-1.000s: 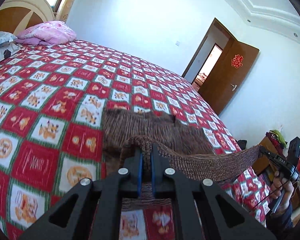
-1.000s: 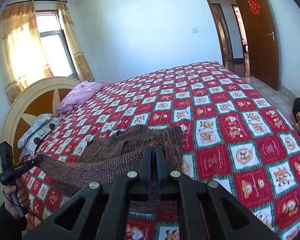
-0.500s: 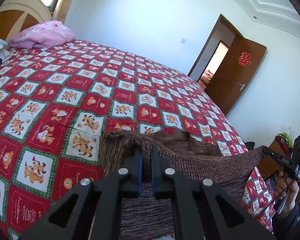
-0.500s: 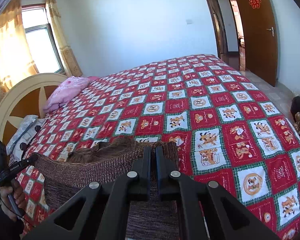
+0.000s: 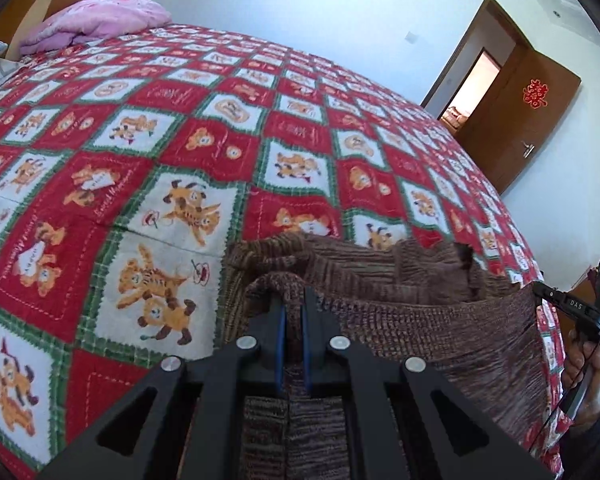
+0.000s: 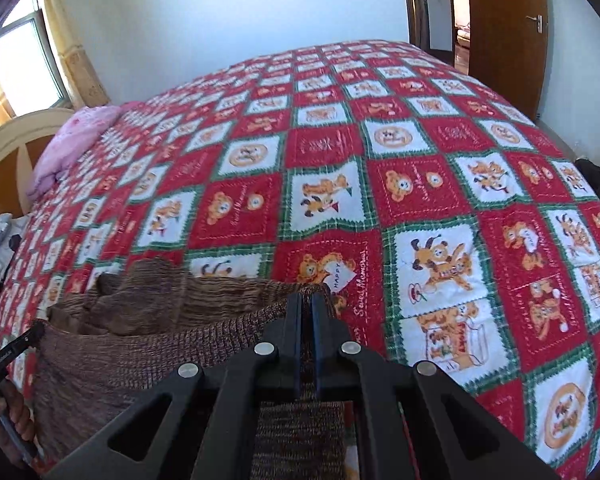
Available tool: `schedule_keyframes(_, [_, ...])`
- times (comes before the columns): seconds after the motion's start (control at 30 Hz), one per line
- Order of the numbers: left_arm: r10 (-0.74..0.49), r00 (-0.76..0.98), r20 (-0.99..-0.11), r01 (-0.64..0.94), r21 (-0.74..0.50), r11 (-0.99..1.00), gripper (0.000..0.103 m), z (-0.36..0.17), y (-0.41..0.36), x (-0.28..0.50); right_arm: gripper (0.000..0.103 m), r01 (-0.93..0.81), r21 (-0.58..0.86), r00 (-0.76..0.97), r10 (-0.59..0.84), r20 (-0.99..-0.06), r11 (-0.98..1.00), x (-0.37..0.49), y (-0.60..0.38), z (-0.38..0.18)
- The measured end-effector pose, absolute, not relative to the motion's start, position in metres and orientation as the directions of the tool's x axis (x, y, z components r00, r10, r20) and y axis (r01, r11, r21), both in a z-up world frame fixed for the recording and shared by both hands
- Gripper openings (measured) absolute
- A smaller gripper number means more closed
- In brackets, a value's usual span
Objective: Fold small clothes
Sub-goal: 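Lower the hem onto the collar and open both grippers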
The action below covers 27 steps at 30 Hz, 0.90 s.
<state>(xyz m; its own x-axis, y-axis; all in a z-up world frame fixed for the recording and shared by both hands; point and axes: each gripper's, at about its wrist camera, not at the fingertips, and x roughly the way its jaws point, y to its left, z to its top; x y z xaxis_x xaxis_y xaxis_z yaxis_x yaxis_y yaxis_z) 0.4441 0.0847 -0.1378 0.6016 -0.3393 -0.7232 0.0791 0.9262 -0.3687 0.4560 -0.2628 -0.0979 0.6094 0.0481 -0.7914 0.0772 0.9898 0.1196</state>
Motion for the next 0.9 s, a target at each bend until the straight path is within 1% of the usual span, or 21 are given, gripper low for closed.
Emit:
schedule_keyframes(0.07, [-0.333, 0.593, -0.733, 0.078, -0.359, 0.930, 0.007, -0.144, 0.082, 0.448, 0.004, 0.081, 0.123, 0.591, 0.051, -0.805, 0.989, 0.464, -0.263, -0.108])
schedule_keyframes(0.17, [-0.318, 0.598, -0.736, 0.082, -0.338, 0.938, 0.011, -0.146, 0.079, 0.446, 0.005, 0.053, 0.117, 0.580, 0.065, -0.812, 0.992, 0.467, -0.260, -0.118])
schedule_keyframes(0.23, [-0.307, 0.610, -0.730, 0.094, -0.319, 0.943, 0.012, -0.139, 0.078, 0.439, 0.009, 0.035, 0.087, 0.595, 0.049, -0.802, 0.996, 0.462, -0.257, -0.114])
schedule_keyframes(0.27, [-0.297, 0.622, -0.724, 0.101, -0.302, 0.948, 0.016, -0.133, 0.077, 0.433, 0.017, 0.031, 0.070, 0.606, 0.037, -0.795, 0.997, 0.455, -0.257, -0.110])
schedule_keyframes(0.3, [-0.278, 0.648, -0.709, 0.112, -0.273, 0.955, 0.024, -0.123, 0.077, 0.421, 0.030, 0.028, 0.061, 0.619, 0.031, -0.785, 0.998, 0.449, -0.258, -0.105])
schedule_keyframes(0.33, [-0.263, 0.667, -0.697, 0.117, -0.250, 0.961, 0.030, -0.117, 0.078, 0.415, 0.034, 0.021, 0.046, 0.636, 0.023, -0.771, 0.999, 0.437, -0.256, -0.097])
schedule_keyframes(0.37, [-0.241, 0.688, -0.684, 0.126, -0.214, 0.969, 0.047, -0.109, 0.076, 0.403, 0.038, 0.009, 0.040, 0.643, 0.025, -0.766, 0.999, 0.429, -0.254, -0.091])
schedule_keyframes(0.4, [-0.230, 0.703, -0.673, 0.135, -0.191, 0.972, 0.062, -0.105, 0.075, 0.396, 0.038, -0.025, 0.043, 0.643, 0.049, -0.764, 0.999, 0.419, -0.248, -0.086])
schedule_keyframes(0.43, [-0.230, 0.717, -0.658, 0.156, -0.169, 0.973, 0.065, -0.100, 0.072, 0.385, 0.038, -0.062, 0.044, 0.629, 0.073, -0.774, 0.997, 0.412, -0.239, -0.084])
schedule_keyframes(0.5, [-0.220, 0.711, -0.668, 0.187, -0.123, 0.975, 0.070, -0.099, 0.062, 0.377, 0.038, -0.153, 0.066, 0.576, 0.143, -0.805, 0.986, 0.400, -0.216, -0.089])
schedule_keyframes(0.53, [-0.214, 0.688, -0.694, 0.204, -0.098, 0.974, 0.071, -0.104, 0.054, 0.377, 0.038, -0.201, 0.082, 0.528, 0.178, -0.831, 0.976, 0.398, -0.203, -0.096])
schedule_keyframes(0.6, [-0.191, 0.654, -0.732, 0.217, -0.059, 0.974, 0.071, -0.116, 0.040, 0.382, 0.038, -0.257, 0.078, 0.435, 0.187, -0.881, 0.963, 0.399, -0.179, -0.117])
schedule_keyframes(0.63, [-0.160, 0.637, -0.754, 0.215, -0.025, 0.976, 0.071, -0.124, 0.032, 0.387, 0.038, -0.266, 0.042, 0.433, 0.159, -0.887, 0.963, 0.401, -0.170, -0.123])
schedule_keyframes(0.7, [-0.087, 0.621, -0.779, 0.197, 0.047, 0.979, 0.071, -0.136, 0.022, 0.400, 0.038, -0.276, -0.039, 0.471, 0.099, -0.877, 0.960, 0.410, -0.157, -0.129])
schedule_keyframes(0.73, [-0.056, 0.619, -0.784, 0.178, 0.071, 0.981, 0.071, -0.139, 0.020, 0.408, 0.038, -0.278, -0.045, 0.475, 0.096, -0.875, 0.960, 0.415, -0.155, -0.129])
schedule_keyframes(0.8, [-0.039, 0.620, -0.784, 0.151, 0.071, 0.986, 0.071, -0.140, 0.022, 0.424, 0.038, -0.253, -0.075, 0.504, 0.065, -0.861, 0.965, 0.437, -0.150, -0.124])
schedule_keyframes(0.87, [-0.007, 0.630, -0.777, 0.090, 0.065, 0.994, 0.071, -0.136, 0.031, 0.439, 0.038, -0.216, -0.114, 0.559, 0.027, -0.828, 0.970, 0.457, -0.151, -0.114])
schedule_keyframes(0.9, [0.001, 0.635, -0.772, 0.050, 0.042, 0.998, 0.071, -0.132, 0.039, 0.451, 0.038, -0.199, -0.122, 0.579, 0.016, -0.815, 0.972, 0.461, -0.152, -0.110])
